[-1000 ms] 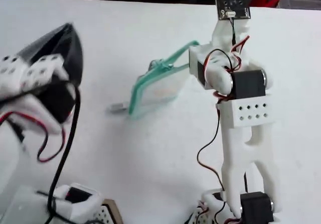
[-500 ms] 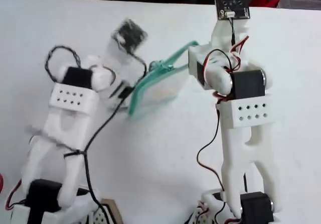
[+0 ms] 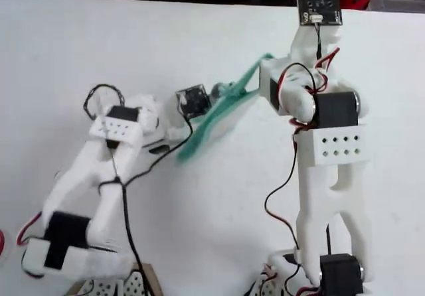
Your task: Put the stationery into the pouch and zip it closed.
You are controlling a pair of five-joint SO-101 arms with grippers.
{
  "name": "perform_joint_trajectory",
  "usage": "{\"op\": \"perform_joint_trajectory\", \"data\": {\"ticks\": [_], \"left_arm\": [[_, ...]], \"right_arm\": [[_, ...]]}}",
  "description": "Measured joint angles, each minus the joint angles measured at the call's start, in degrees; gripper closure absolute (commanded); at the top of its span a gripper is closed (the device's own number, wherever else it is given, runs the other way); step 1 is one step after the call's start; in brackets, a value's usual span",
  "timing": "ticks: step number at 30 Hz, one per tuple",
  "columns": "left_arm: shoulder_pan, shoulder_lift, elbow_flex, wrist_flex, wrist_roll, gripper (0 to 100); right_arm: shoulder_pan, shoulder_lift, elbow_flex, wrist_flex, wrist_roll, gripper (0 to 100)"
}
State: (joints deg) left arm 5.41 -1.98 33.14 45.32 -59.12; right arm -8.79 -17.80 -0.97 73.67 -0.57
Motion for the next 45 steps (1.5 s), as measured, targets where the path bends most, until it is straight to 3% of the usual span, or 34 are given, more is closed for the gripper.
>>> {"op": "perform_joint_trajectory", "data": {"ticks": [5, 11, 20, 29, 36, 39, 45], "left_arm": [[0.0, 11.34, -7.56, 0.88, 0.0, 75], [0.26, 17.76, -14.95, 4.57, 0.0, 97], [0.18, 18.11, -23.21, 14.86, -0.09, 98], [-2.81, 0.79, -48.44, 33.41, 16.18, 98], [-2.55, -17.32, -53.19, 38.59, 28.31, 98], [0.35, -25.67, -53.27, 38.68, 35.69, 98], [13.1, -43.6, -50.02, 37.8, 48.97, 98]], "right_arm": [[0.0, 0.0, 0.0, 0.0, 0.0, 97.8], [0.0, 0.0, 0.0, 0.0, 0.0, 97.8], [0.0, 0.0, 0.18, -1.23, 0.0, 98.0], [0.0, 0.0, 0.18, -1.23, 0.0, 98.0], [-0.09, 0.0, 0.18, -1.23, -0.09, 98.0], [-1.23, 0.0, 0.18, -1.23, -0.09, 98.0], [-4.22, 0.0, 1.23, -1.23, -0.09, 98.0]]}}
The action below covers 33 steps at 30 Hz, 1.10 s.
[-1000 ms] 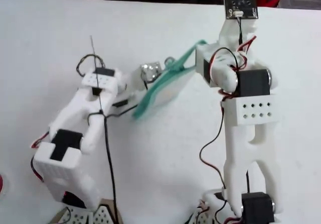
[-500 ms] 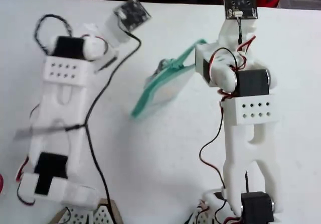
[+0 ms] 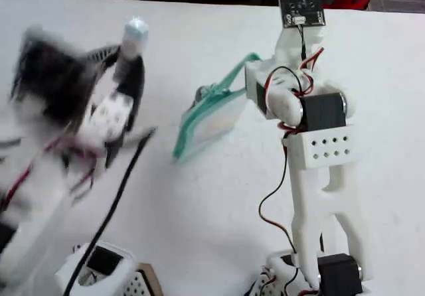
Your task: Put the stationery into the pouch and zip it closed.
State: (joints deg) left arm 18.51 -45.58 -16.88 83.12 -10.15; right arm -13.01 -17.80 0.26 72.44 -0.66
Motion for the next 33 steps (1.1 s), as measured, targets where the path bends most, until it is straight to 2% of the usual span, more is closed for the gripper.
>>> {"op": "perform_joint_trajectory", "data": {"ticks": [3, 6, 13, 16, 19, 33], "left_arm": [[6.68, -6.95, 6.24, -6.59, 3.34, 98], [10.2, -8.53, 17.93, -18.55, 6.77, 98], [10.64, -7.12, 54.24, -62.86, 14.68, 98], [10.9, -6.86, 62.95, -75.52, 15.3, 98], [11.16, -6.77, 66.46, -79.74, 17.14, 98], [11.6, 1.85, 68.57, -84.31, 18.9, 98]], "right_arm": [[0.0, 0.0, 0.0, 0.0, 0.0, 98.0], [0.0, 0.0, 0.0, 0.0, 0.0, 98.0], [0.18, 0.0, 0.0, 0.0, 0.0, 98.0], [0.18, 0.0, 0.18, -0.53, 0.0, 98.0], [0.18, 0.0, 0.35, -0.97, 0.0, 98.0], [0.7, 0.0, 0.62, -1.85, 0.0, 98.0]]}}
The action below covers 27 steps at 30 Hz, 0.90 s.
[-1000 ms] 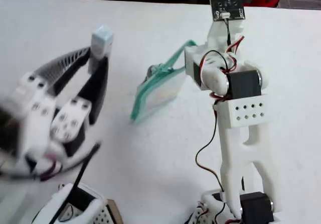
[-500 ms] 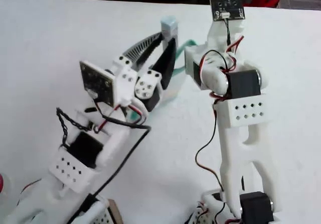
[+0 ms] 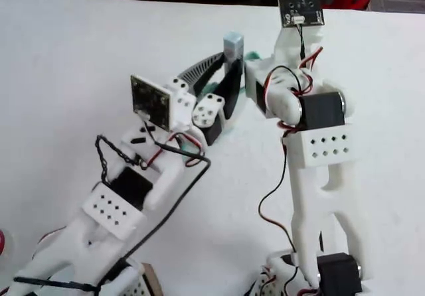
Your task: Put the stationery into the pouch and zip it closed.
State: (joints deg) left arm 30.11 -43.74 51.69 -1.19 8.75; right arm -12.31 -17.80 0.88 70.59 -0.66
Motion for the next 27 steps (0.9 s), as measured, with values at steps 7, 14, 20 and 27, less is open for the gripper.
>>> {"op": "perform_joint_trajectory", "data": {"ticks": [7, 14, 20, 27], "left_arm": [[1.41, 0.09, -0.35, 1.32, -0.09, 98], [3.96, -5.63, -0.09, 9.05, -1.05, 98], [4.84, -8.62, 0.18, 10.64, -2.73, 98], [4.84, -6.86, 0.0, 10.37, -2.73, 98]], "right_arm": [[1.05, 0.0, 0.26, -0.18, 0.0, 97.9], [1.32, -0.09, 0.35, 0.26, 0.09, 97.9], [1.49, 0.0, 0.09, -0.18, 0.0, 98.0], [1.49, 0.0, 0.18, -0.18, 0.0, 98.0]]}}
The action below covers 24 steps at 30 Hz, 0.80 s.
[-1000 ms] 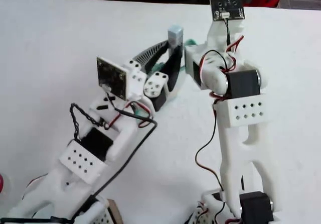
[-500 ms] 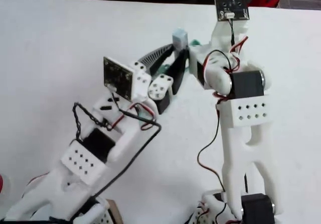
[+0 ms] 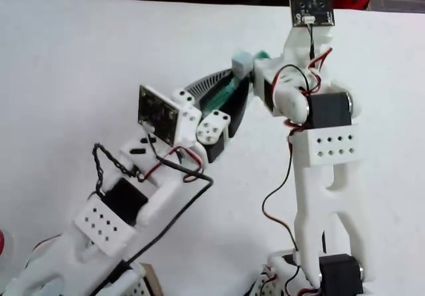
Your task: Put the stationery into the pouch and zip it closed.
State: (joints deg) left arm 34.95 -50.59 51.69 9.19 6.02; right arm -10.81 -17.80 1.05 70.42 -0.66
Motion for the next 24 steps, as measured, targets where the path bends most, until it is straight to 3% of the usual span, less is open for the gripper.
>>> {"op": "perform_joint_trajectory", "data": {"ticks": [16, 20, 24], "left_arm": [[-5.01, 14.59, -6.33, -4.13, 0.09, 97], [-5.01, 13.01, -5.27, -4.04, 0.09, 84], [-5.45, 7.38, -4.13, 3.08, 0.09, 82]], "right_arm": [[0.0, 0.35, -0.35, -0.09, 0.0, 98.0], [0.0, 0.26, -0.35, -0.09, 0.0, 97.8], [-0.44, 0.0, 0.0, -0.09, 0.0, 97.8]]}}
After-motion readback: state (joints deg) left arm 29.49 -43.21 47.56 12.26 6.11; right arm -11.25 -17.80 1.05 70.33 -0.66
